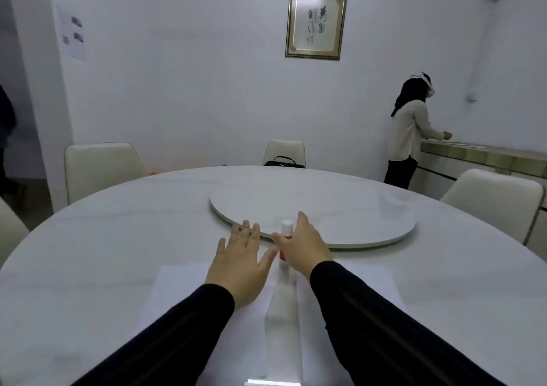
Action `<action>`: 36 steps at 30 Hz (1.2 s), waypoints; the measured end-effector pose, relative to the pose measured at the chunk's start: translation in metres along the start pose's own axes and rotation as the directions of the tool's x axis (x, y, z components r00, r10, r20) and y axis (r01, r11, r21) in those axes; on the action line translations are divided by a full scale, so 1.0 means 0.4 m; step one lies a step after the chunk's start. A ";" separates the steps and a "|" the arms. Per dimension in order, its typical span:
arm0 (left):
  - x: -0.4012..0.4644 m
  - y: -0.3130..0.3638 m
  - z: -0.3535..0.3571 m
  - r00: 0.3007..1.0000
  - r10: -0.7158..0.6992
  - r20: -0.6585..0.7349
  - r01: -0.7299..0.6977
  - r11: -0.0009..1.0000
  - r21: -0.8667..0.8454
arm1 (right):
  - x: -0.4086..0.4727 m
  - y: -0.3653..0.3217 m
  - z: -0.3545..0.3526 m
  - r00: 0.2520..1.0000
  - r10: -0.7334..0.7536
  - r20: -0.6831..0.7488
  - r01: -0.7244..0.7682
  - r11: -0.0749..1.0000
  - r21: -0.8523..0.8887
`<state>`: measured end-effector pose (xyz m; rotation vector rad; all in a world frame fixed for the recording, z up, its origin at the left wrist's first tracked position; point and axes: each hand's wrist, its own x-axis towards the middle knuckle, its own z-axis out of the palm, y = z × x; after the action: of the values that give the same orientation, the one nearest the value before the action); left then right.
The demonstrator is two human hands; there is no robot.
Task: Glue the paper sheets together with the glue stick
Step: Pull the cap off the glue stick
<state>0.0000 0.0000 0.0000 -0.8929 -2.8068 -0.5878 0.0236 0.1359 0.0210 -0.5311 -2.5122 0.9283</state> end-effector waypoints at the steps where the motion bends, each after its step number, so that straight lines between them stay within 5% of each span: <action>1: 0.002 -0.005 0.007 1.000 -0.008 0.001 0.008 1.000 -0.013 | 0.009 -0.004 0.006 1.000 0.023 -0.014 -0.023 0.999 0.031; 12: 0.041 -0.028 0.030 0.997 -0.070 -0.014 0.058 0.916 -0.396 | 0.046 -0.006 0.021 0.998 0.019 -0.058 -0.005 0.973 0.231; 18: 0.014 0.066 -0.046 0.982 0.073 -0.172 -0.172 0.713 -0.680 | -0.008 -0.097 -0.107 0.991 -0.125 -0.044 0.132 0.920 0.370; 23: -0.033 0.134 -0.076 0.914 -0.063 -0.402 -0.319 0.501 -0.804 | -0.091 -0.142 -0.177 0.975 -0.187 -0.117 0.220 0.815 0.536; 31: -0.093 0.160 -0.122 0.948 -0.112 -0.297 -0.243 0.348 -0.906 | -0.144 -0.135 -0.228 0.984 -0.162 -0.071 0.164 0.692 0.703; 33: -0.103 0.160 -0.139 0.973 -0.087 -0.214 -0.189 0.227 -0.955 | -0.146 -0.135 -0.235 0.979 -0.198 -0.045 0.165 0.646 0.745; 36: -0.119 0.158 -0.168 0.995 0.098 -0.019 -0.001 -0.175 -0.985 | -0.146 -0.129 -0.246 0.951 -0.310 0.023 0.152 0.528 0.836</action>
<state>0.0763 -0.0049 0.0703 -1.0361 -1.5948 -3.0026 0.1108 0.1226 0.1103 0.2121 -1.8399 1.9197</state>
